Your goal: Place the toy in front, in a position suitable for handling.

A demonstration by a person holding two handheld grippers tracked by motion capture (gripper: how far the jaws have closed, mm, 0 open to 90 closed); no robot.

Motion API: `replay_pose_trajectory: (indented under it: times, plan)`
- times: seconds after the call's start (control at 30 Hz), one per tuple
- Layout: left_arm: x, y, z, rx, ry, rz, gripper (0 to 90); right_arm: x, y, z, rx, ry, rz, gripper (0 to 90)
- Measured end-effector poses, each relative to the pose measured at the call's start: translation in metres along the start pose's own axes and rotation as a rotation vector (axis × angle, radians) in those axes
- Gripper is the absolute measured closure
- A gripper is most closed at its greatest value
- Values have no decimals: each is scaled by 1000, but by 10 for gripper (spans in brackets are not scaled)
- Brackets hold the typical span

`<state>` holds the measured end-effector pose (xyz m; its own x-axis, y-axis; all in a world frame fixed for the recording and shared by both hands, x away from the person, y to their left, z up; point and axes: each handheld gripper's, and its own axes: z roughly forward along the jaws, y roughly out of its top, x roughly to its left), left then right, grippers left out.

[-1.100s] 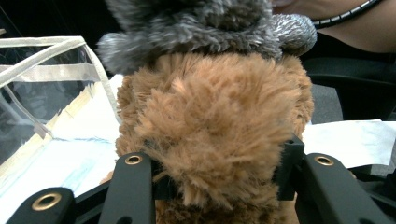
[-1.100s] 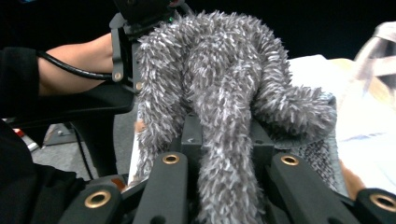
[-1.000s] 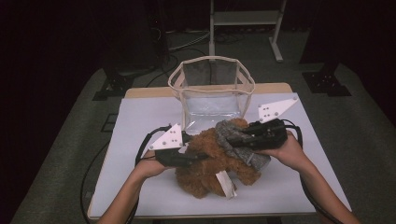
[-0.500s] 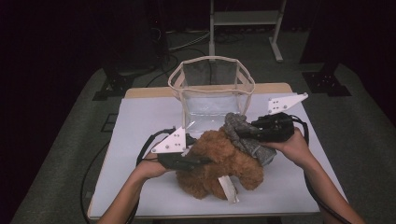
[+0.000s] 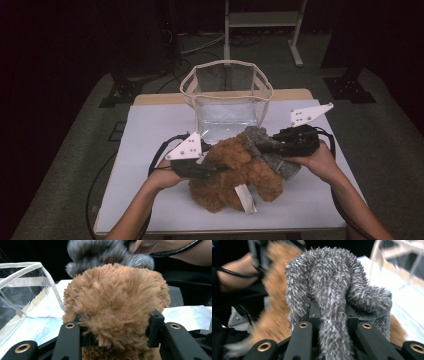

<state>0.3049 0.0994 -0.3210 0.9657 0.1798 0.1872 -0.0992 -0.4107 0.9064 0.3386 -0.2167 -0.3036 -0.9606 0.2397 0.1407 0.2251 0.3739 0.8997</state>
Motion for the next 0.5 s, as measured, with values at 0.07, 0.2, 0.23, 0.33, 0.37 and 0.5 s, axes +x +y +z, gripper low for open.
replay_pose_trajectory:
  times: [0.07,0.2,0.23,0.33,0.37,0.5]
  plan:
    - [2,3,5,13,0,2,524,5,5,1,-1,22,-20,742]
    - [5,4,13,24,-26,3,524,7,-8,2,37,10,-10,741]
    - [5,4,16,29,-33,4,524,6,-15,0,36,11,4,740]
    - [5,6,27,48,-56,9,523,3,-38,-11,42,-3,52,740]
    - [5,7,31,54,-61,10,523,1,-48,-17,47,-20,75,740]
    - [5,15,49,108,-74,34,516,-5,-84,-41,79,-93,135,739]
